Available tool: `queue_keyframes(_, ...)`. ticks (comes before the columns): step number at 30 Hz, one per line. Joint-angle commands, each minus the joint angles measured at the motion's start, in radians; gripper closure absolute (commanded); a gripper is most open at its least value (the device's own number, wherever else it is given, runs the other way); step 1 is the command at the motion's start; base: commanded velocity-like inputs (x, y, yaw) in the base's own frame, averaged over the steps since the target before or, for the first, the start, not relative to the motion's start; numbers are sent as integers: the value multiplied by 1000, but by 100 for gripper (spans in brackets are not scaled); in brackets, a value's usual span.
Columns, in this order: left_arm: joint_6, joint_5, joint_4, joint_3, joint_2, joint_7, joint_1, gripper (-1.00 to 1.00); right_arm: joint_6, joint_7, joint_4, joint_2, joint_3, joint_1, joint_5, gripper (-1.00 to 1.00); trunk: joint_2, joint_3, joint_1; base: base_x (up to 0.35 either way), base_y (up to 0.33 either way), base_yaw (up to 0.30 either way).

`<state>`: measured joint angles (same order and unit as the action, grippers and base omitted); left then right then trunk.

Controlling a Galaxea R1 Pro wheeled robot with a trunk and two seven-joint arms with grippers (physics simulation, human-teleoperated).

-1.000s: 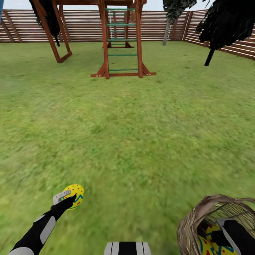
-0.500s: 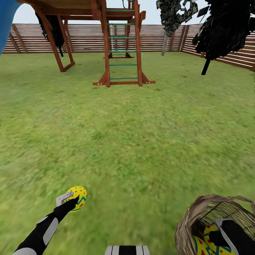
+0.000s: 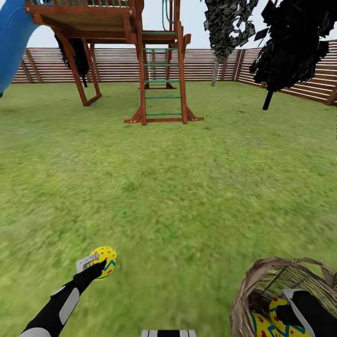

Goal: Take the three Easter eggs out of the wicker basket on the lawn in the garden, then place them on the lawn next to a single tree (choose any tree) so that all three eggs are next to the same tree and none are left in the basket.

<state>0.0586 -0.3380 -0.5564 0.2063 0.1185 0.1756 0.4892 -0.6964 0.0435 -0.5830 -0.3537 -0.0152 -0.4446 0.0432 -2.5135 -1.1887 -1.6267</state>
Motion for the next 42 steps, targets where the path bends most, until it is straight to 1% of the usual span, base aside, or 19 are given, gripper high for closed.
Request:
queue_keyframes(1,6,-11,0,5,0,9,0,100,-5,1,-1,-1,-2,0,4,100,0,3,1,0,0,0)
queue_keyframes(6,6,-11,0,7,-2,11,1,100,-5,1,-1,5,-1,0,4,100,1,23,3,-214,0,0)
queue_keyframes(13,6,-10,0,6,-3,14,2,100,-5,1,-1,6,-2,0,4,100,3,50,6,-6,0,4)
queue_keyframes(17,6,-11,0,7,-4,15,1,100,-5,1,-1,11,-2,0,3,100,4,66,8,0,0,167)
queue_keyframes(19,6,-10,0,7,-12,16,1,100,-6,1,-1,19,-2,0,0,100,4,74,9,0,0,21)
queue_keyframes(25,6,-10,1,5,-18,16,0,100,-5,1,-1,19,-2,0,-3,100,6,97,11,-2,0,1)
queue_keyframes(26,6,-10,7,5,-19,17,1,100,-5,1,-1,19,-2,0,-3,100,6,101,12,-215,0,0)
queue_keyframes(28,4,-9,46,2,-25,17,1,100,-5,1,-1,19,-2,0,-3,100,6,109,13,-308,0,0)
queue_keyframes(33,10,-10,52,1,-25,19,1,100,-5,1,-1,19,-2,0,-5,100,7,128,15,-242,0,0)
queue_keyframes(34,31,-9,48,1,-24,19,0,100,-5,1,-1,19,-2,0,-4,100,8,132,15,-20,0,0)
queue_keyframes(35,97,-8,46,0,-24,18,1,100,-5,1,-1,19,-2,0,-4,100,8,136,16,-8,0,0)
queue_keyframes(36,218,-2,48,-22,-23,16,0,100,-5,1,-1,19,-1,0,-1,100,8,140,16,-2,0,0)
queue_keyframes(37,260,5,52,-42,-23,13,1,100,-4,2,-1,19,0,0,3,100,8,144,17,0,0,0)
queue_keyframes(38,283,14,55,-53,-23,9,1,100,-3,3,-1,19,1,0,5,100,9,147,17,0,0,0)
queue_keyframes(39,303,29,56,-56,-23,8,0,100,-3,4,-1,18,1,0,6,100,9,151,18,0,0,0)
queue_keyframes(41,361,56,55,-57,-23,7,1,100,-2,4,-1,18,3,0,6,100,9,159,19,0,0,0)
queue_keyframes(42,371,66,52,-57,-24,7,1,100,-2,4,-1,18,3,0,7,100,10,163,19,0,0,0)
